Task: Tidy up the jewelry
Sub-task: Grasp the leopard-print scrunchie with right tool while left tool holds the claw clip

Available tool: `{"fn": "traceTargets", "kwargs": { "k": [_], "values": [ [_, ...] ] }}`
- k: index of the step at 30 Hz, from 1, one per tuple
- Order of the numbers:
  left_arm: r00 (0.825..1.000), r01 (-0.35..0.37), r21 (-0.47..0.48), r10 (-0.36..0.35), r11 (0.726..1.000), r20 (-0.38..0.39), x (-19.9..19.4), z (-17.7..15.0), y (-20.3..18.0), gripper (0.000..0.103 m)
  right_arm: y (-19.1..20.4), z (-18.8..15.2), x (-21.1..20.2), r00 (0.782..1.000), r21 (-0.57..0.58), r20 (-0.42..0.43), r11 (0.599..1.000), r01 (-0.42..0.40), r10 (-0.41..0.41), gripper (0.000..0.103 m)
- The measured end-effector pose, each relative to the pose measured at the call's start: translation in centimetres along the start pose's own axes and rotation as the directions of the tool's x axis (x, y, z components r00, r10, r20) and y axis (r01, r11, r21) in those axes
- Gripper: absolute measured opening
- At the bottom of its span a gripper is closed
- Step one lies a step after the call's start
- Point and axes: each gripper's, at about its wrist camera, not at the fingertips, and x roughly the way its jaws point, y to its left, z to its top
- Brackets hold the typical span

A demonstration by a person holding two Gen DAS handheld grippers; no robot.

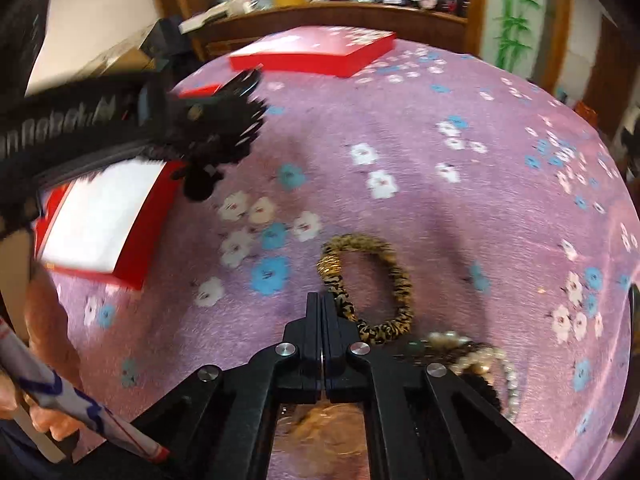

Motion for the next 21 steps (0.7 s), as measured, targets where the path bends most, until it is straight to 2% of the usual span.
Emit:
{"fn": "traceTargets", "kwargs": {
  "k": [2, 4, 7, 9, 15, 21],
  "values": [
    [1.000, -0.006, 0.017, 0.006, 1.000, 0.007, 0.0, -0.1, -0.4, 0.041, -1.5, 0.3, -2.3, 0.992, 0.061, 0.100, 0.995, -0.077, 0.071, 0.000],
    [1.000, -0.006, 0.027, 0.006, 1.000, 0.013, -0.1, -0.3, -0.7, 0.041, -3.0, 0.4, -4.3, 0.977, 0.112, 0.182, 0.985, -0.130, 0.108, 0.000],
    [1.000, -0.003, 0.040, 0.003, 0.999, 0.013, 0.1, -0.4, -1.1, 0.041, -4.2, 0.6, -5.2, 0.965, 0.148, 0.231, 0.976, -0.158, 0.122, 0.000],
    [1.000, -0.011, 0.043, 0.010, 0.999, 0.016, 0.2, -0.5, -1.2, 0.041, -3.7, 0.5, -4.5, 0.969, 0.115, 0.192, 0.977, -0.180, 0.156, 0.001],
    [0.999, -0.038, 0.027, 0.037, 0.999, 0.030, 0.1, -0.3, -0.6, 0.041, -0.9, -0.1, -1.9, 0.994, 0.002, 0.078, 0.997, -0.079, 0.078, 0.007],
    [0.999, -0.032, 0.036, 0.031, 0.999, 0.023, 0.1, -0.3, -0.6, 0.041, -0.5, -0.2, -0.5, 0.996, -0.036, 0.022, 0.996, -0.085, 0.086, 0.009]
  ]
}}
